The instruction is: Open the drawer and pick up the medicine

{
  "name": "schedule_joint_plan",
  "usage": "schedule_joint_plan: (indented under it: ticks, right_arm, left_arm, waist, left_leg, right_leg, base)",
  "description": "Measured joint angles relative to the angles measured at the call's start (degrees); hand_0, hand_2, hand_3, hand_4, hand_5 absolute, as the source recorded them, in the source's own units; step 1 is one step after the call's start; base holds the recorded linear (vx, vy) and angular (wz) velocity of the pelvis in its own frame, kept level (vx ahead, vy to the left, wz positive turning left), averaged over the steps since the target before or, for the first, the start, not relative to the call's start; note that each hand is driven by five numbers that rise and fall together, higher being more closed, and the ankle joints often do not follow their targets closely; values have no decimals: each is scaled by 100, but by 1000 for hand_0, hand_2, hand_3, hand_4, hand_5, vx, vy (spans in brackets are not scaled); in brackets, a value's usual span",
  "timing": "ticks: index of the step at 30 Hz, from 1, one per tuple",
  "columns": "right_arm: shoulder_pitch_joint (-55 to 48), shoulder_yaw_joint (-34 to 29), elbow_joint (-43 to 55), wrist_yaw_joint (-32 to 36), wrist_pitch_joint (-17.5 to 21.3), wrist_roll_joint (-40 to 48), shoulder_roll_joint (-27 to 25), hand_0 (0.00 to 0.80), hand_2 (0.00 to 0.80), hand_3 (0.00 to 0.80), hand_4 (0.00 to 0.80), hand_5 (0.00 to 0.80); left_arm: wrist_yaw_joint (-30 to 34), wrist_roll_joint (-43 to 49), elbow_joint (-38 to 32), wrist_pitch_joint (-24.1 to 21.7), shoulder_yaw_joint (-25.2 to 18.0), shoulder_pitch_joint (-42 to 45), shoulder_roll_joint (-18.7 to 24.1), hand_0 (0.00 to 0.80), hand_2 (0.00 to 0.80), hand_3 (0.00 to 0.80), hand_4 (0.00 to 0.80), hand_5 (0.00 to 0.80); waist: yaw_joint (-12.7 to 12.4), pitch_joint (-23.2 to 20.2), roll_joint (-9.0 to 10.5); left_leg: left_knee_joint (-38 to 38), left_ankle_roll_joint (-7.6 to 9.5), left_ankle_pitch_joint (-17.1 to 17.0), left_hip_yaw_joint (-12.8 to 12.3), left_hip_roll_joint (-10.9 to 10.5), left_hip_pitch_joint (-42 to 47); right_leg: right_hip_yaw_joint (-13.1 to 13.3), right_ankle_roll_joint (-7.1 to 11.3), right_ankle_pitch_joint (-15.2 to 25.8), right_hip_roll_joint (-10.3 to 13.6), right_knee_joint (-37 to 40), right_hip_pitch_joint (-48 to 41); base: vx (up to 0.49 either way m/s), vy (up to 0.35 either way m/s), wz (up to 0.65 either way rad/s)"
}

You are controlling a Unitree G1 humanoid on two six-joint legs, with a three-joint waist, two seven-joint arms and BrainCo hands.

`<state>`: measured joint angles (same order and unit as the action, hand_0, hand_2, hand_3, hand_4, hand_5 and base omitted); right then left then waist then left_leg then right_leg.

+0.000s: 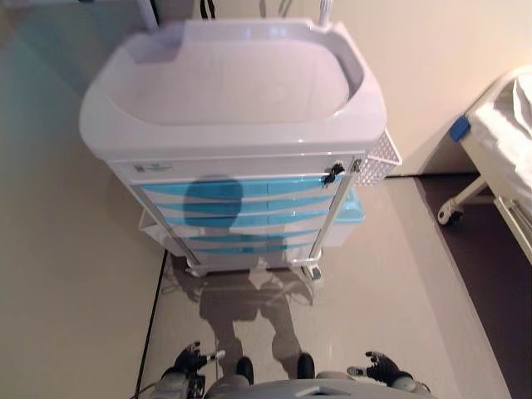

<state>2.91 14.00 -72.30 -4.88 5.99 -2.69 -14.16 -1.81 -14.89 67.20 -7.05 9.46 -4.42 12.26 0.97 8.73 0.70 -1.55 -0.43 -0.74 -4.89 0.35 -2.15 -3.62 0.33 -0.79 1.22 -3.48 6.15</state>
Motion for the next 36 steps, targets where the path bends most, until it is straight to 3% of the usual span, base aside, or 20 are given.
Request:
schedule_joint_plan:
  ticks: [7, 13, 19, 22, 26, 31, 36]
  right_arm:
    - [340, 12, 80, -77, 50, 19, -61, 0, 0, 0, 0, 0]
    - [407, 14, 254, -98, 95, 59, -349, 0, 0, 0, 0, 0]
    - [444, -8, 278, -145, 111, 135, -402, 0, 0, 0, 0, 0]
    - [433, -17, 295, -176, 112, 221, -402, 0, 0, 0, 0, 0]
    - [385, -74, 281, -203, 117, 324, -366, 0, 0, 0, 0, 0]
    - [407, -99, 350, -268, 118, 457, -290, 0, 0, 0, 0, 0]
    - [408, -96, 369, -311, 118, 468, -231, 0, 0, 0, 0, 0]
  left_arm:
    - [-125, -485, -822, -215, -127, -553, 128, 0, 0, 0, 0, 0]
    - [-193, -1320, -2059, -376, -113, -713, 190, 0, 0, 0, 0, 0]
    - [-153, -2102, -2804, -407, -108, -901, 109, 0, 0, 0, 0, 0]
    - [-107, -2527, -3032, -479, -108, -1103, 13, 0, 0, 0, 0, 0]
    - [60, -3686, -3313, -593, -160, -1556, -477, 0, 0, 0, 0, 0]
    - [143, -5036, -3351, -746, -264, -1736, -756, 0, 0, 0, 0, 0]
    - [144, -5624, -3354, -898, -370, -1995, -874, 0, 0, 0, 0, 0]
  waist:
    - [-13, 451, 108]
    - [-15, 640, 123]
    - [227, 678, 143]
    - [289, 682, 146]
    - [306, 690, 164]
    - [445, 672, 217]
    - [476, 647, 260]
  left_leg:
    - [514, 66, 53, -94, -104, -768]
    - [1343, 80, 250, -83, -190, -1757]
    - [1969, 100, 456, -70, -160, -2421]
    - [2170, 112, 489, -61, -163, -2689]
    - [2497, 126, 568, -2, -120, -3114]
    - [2719, 120, 670, 21, -70, -3321]
    - [2756, 131, 703, -21, -60, -3406]
  right_leg:
    - [51, 36, -288, 150, -1026, 1044]
    - [117, 15, -533, 267, -1838, 2028]
    - [137, -16, -607, 285, -2248, 2583]
    - [142, -13, -607, 296, -2378, 2815]
    - [107, -13, -617, 313, -2563, 3135]
    - [107, -15, -641, 288, -2631, 3270]
    - [147, -5, -634, 271, -2624, 3364]
  base:
    - [-95, 27, -6]
    - [-97, 10, 5]
    - [-69, 16, 3]
    - [-42, 4, 2]
    - [-55, 0, 6]
    - [42, 8, 1]
    - [4, 30, -6]
